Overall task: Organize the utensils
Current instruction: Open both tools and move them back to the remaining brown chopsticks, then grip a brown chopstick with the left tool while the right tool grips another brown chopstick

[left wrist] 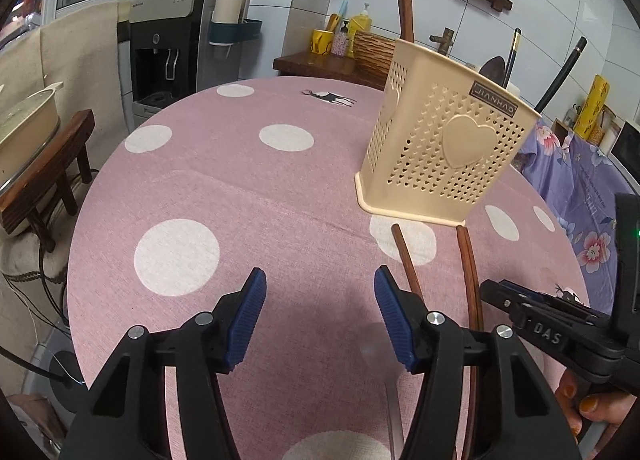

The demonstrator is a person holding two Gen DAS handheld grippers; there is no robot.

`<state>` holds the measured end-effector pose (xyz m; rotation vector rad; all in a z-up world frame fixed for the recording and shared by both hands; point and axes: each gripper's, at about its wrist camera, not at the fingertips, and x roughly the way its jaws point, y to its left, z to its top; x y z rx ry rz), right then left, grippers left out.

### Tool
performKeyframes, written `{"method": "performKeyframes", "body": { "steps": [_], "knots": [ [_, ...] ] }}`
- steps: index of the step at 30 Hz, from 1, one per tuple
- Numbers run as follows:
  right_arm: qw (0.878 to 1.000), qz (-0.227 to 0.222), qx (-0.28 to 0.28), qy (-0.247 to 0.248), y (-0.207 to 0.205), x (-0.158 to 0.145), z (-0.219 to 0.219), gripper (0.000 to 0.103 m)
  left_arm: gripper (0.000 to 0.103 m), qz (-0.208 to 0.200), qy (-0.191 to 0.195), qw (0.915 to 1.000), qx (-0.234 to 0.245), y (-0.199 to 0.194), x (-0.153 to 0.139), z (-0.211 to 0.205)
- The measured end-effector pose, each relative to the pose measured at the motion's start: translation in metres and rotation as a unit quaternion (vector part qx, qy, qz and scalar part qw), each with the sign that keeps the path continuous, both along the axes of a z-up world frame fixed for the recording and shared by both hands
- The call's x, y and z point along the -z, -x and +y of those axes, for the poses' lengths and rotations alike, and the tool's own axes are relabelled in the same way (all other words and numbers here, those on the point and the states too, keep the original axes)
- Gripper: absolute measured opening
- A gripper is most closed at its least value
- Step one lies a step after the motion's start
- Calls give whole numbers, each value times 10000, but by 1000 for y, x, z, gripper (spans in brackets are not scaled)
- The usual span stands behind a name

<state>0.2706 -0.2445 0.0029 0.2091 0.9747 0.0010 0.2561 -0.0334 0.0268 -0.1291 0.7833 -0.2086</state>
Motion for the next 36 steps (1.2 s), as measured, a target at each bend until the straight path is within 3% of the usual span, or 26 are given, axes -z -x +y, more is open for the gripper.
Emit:
{"method": "performKeyframes", "body": {
  "steps": [11, 17, 21, 36],
  "knots": [
    [9997, 186, 116, 74, -9, 0, -5, 23, 56, 83, -23, 9999, 94, -1, 4, -6],
    [9991, 219, 346, 125, -27, -1, -6, 17, 54, 123, -132, 9994, 307, -5, 4, -25],
    [9984, 271, 494, 100, -41, -1, -12, 10, 52, 211, -203, 9986, 446, -10, 6, -35],
    [9968, 294, 719, -212, -44, 2, -40, 10, 38, 716, -435, 9939, 712, -49, 21, -76]
  ]
}}
